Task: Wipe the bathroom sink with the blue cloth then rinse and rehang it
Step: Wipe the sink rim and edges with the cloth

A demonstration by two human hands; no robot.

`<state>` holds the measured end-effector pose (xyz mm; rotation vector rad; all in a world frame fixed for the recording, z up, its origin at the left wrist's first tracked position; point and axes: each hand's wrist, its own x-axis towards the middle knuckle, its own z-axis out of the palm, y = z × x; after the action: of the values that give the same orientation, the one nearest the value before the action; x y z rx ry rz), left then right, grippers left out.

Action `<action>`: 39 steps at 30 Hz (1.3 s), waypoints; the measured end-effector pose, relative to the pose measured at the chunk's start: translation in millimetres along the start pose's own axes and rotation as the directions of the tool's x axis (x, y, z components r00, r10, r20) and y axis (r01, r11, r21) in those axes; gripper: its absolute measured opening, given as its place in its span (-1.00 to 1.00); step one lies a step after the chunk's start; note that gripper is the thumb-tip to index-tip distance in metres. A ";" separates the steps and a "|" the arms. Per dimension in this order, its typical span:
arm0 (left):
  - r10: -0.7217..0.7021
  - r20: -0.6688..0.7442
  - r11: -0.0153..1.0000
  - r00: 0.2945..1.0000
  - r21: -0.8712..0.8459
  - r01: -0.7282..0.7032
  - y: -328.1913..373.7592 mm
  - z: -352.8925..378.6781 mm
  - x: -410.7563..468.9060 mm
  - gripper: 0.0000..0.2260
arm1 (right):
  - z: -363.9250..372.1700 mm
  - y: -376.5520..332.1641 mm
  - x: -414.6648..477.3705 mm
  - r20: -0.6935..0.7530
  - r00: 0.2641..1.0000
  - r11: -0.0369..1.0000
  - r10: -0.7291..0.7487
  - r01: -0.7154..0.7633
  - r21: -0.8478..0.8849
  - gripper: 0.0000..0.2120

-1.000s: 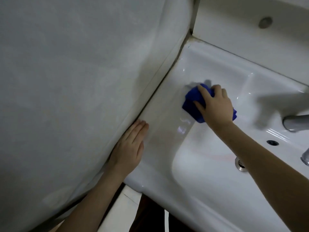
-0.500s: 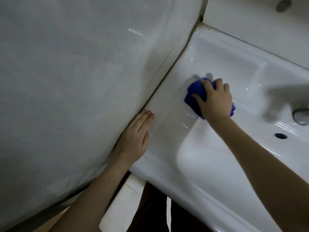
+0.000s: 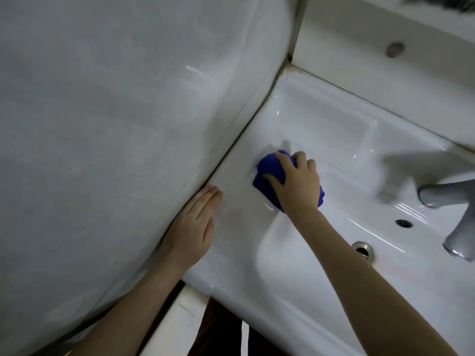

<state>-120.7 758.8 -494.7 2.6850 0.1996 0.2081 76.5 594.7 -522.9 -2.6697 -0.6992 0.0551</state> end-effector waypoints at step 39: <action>-0.176 0.067 0.983 0.982 0.065 0.171 4.5 -11.2 -75.6 -0.47 | 4.9 -26.0 -100.4 0.110 0.873 0.879 -0.475 0.475 0.024 -0.47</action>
<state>-196.2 746.4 -491.4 2.7089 0.4211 0.0510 -24.0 569.2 -523.5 -2.4322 -1.3749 0.0718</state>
